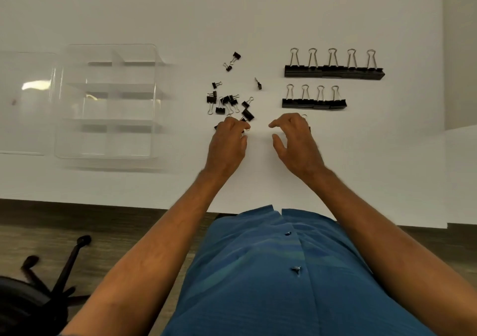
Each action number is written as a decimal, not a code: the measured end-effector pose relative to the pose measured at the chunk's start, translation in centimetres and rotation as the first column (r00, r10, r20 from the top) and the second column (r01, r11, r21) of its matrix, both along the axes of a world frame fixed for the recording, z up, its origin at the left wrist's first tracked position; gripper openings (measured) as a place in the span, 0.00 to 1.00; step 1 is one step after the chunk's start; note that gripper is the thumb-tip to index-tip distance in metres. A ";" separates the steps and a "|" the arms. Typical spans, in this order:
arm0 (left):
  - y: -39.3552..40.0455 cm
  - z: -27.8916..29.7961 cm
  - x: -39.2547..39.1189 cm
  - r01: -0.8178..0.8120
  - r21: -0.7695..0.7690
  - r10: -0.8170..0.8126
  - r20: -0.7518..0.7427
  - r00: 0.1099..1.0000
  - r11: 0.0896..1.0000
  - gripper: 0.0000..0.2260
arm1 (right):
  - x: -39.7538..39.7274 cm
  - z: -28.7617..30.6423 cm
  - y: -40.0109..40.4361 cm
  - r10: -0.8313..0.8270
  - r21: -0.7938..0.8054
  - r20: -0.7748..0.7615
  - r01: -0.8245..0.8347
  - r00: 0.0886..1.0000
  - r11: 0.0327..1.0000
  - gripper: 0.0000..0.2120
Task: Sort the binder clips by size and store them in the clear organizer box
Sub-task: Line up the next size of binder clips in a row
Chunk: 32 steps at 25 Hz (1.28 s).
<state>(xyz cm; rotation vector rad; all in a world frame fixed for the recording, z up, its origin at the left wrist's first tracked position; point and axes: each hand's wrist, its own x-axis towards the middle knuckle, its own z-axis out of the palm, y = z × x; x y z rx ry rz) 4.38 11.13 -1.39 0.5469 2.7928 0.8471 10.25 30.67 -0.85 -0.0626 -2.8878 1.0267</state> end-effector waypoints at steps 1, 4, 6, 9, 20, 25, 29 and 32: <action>-0.6 -0.2 -0.2 0.030 -0.033 -0.031 -0.012 0.999 0.999 0.14 | -0.8 0.1 -0.8 0.044 0.009 0.018 -0.044 0.999 0.999 0.16; -1.6 -0.6 -0.3 0.120 -0.082 -0.119 0.014 0.993 0.989 0.17 | -3.4 0.3 -2.7 0.155 0.070 0.111 -0.164 0.982 0.984 0.22; -1.9 -0.8 -0.3 0.146 -0.091 -0.145 0.017 0.989 0.985 0.17 | -4.9 0.1 -3.7 0.188 0.110 0.158 -0.206 0.969 0.972 0.26; -2.4 -1.0 -0.3 0.154 -0.082 -0.153 0.022 0.988 0.985 0.16 | -6.0 -1.0 -4.5 0.207 0.199 0.177 -0.240 0.962 0.950 0.30; -4.4 -1.4 -1.0 0.205 -0.023 -0.203 0.051 0.978 0.979 0.10 | -6.4 -2.2 -4.7 0.146 0.212 0.107 -0.166 0.984 0.963 0.13; -4.2 -0.2 -0.9 0.190 -0.006 -0.186 0.171 0.967 0.982 0.06 | -6.8 -1.5 -4.8 0.078 0.147 0.202 -0.109 0.976 0.983 0.14; -4.3 0.4 0.1 0.146 0.022 -0.147 0.239 0.960 0.989 0.06 | -5.8 -0.6 -4.3 0.056 0.071 0.179 -0.070 0.982 0.995 0.16; -3.4 1.0 1.3 0.009 0.132 -0.052 0.324 0.945 0.991 0.05 | -3.5 0.3 -3.3 -0.007 0.000 0.124 0.007 0.992 1.000 0.15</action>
